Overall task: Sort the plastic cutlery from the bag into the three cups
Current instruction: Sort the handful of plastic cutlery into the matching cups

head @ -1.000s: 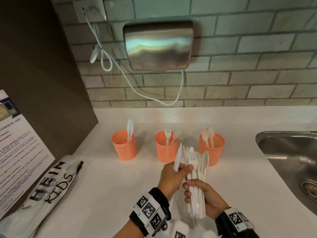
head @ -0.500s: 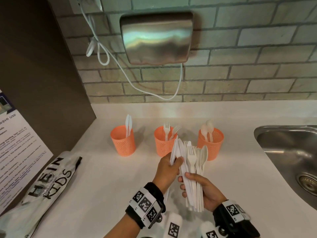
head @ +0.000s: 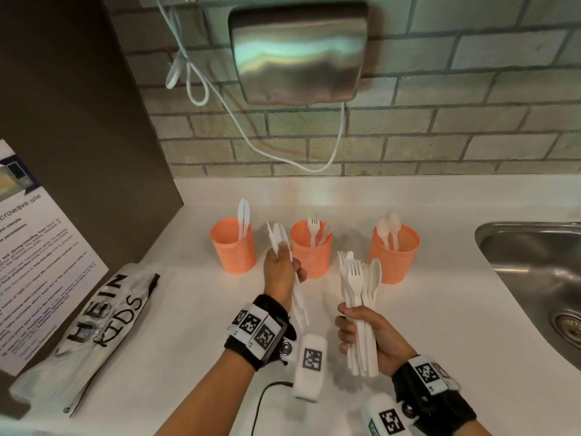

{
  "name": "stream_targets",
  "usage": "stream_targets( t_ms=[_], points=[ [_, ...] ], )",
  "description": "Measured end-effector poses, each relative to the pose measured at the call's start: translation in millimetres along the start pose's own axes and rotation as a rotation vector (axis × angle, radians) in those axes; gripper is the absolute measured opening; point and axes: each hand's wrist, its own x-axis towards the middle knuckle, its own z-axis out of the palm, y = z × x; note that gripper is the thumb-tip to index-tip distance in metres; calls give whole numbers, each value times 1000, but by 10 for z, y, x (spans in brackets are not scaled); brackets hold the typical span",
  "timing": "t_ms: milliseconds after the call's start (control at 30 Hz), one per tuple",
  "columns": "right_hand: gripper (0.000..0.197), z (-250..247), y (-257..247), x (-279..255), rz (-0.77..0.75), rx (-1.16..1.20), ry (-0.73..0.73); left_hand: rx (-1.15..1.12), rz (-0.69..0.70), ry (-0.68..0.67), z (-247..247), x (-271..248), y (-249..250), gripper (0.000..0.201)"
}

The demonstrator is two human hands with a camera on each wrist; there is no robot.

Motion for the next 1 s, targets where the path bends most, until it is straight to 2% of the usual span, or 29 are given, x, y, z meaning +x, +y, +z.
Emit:
stream_targets(
  t_ms=[67, 133, 300, 367, 500, 567, 633, 767, 933, 1000],
  points=[
    [54, 7, -8, 10, 2, -18, -25, 13, -51, -60, -58, -26, -8, 23],
    [52, 13, -7, 23, 6, -12, -44, 100, -42, -147, -100, -95, -35, 21],
    [42, 12, 33, 69, 19, -50, -49, 290, 176, -251, -85, -176, 38, 6],
    [34, 12, 51, 86, 11, -108, -23, 384, 262, -296, -80, -148, 80, 6],
    [33, 27, 87, 105, -10, -271, 26, 583, 328, -349, -116, -78, 81, 2],
    [34, 39, 105, 108, -21, -343, 41, 640, 350, -359, -126, -60, 69, 14],
    [34, 42, 124, 110, -20, -366, 43, 685, 370, -356, -132, -46, 76, 21],
    [30, 37, 140, 116, -10, -294, 16, 702, 369, -275, -118, 27, 63, 11],
    [31, 44, 130, 129, -28, -195, 14, 392, 246, -68, -100, 88, -19, 20],
    [29, 49, 127, 138, -56, -212, 36, 332, 202, -68, -98, 45, -43, 18]
  ],
)
